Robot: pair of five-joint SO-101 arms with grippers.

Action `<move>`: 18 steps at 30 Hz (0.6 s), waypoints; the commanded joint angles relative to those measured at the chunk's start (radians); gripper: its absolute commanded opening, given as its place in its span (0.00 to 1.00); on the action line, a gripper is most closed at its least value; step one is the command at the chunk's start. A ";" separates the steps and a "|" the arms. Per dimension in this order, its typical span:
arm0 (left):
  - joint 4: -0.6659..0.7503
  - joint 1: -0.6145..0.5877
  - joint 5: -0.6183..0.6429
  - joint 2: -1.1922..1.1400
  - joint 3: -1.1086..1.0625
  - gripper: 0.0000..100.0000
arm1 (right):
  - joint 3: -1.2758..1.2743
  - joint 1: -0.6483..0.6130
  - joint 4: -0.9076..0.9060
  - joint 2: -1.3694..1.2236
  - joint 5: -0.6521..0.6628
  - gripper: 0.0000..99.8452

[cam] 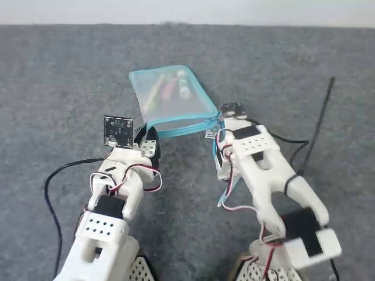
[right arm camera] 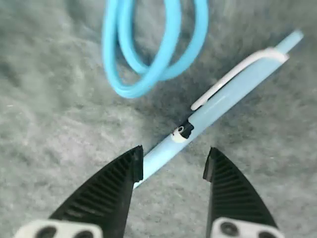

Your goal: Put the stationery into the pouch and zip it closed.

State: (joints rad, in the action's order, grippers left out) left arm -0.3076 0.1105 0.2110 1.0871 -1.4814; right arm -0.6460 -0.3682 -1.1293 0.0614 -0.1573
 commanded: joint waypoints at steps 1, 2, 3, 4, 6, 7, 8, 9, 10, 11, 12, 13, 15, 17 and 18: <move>0.031 0.003 -0.017 -0.002 0.019 0.01 | 0.009 0.004 0.021 -0.068 -0.038 0.19; 0.031 0.003 -0.017 -0.002 0.019 0.01 | 0.018 0.018 0.015 -0.079 -0.040 0.18; 0.031 0.003 -0.017 -0.002 0.019 0.01 | 0.023 0.038 0.013 -0.081 -0.041 0.15; 0.031 0.003 -0.017 -0.002 0.019 0.01 | 0.029 0.064 0.013 -0.081 -0.037 0.12; 0.031 0.003 -0.017 -0.002 0.019 0.01 | 0.038 0.113 0.024 -0.079 0.002 0.03; 0.031 0.003 -0.017 -0.002 0.019 0.01 | 0.048 0.134 0.021 -0.079 0.055 0.00; 0.031 0.003 -0.017 -0.002 0.019 0.01 | 0.052 0.156 0.013 -0.079 0.121 0.01; 0.031 0.003 -0.017 -0.002 0.019 0.01 | 0.057 0.179 0.010 -0.079 0.193 0.02; 0.031 0.003 -0.017 -0.002 0.019 0.01 | 0.058 0.203 0.016 -0.079 0.252 0.02; 0.031 0.003 -0.017 0.002 0.019 0.01 | 0.064 0.229 0.025 -0.079 0.298 0.01; 0.031 0.003 -0.017 0.002 0.019 0.01 | 0.083 0.257 0.031 -0.079 0.324 0.01; 0.031 0.003 -0.017 0.002 0.019 0.01 | 0.106 0.288 0.035 -0.079 0.336 0.01; 0.031 0.005 -0.017 0.000 0.019 0.01 | 0.172 0.344 0.033 -0.082 0.365 0.01; 0.031 0.005 -0.017 0.000 0.019 0.01 | 0.244 0.372 0.033 -0.094 0.456 0.01; 0.031 0.006 -0.017 0.000 0.019 0.01 | 0.272 0.375 0.031 -0.102 0.502 0.01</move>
State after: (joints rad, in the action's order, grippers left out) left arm -0.3076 0.1105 0.2110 1.0871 -1.4814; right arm -0.5340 -0.0583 -1.1109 -0.0368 0.1910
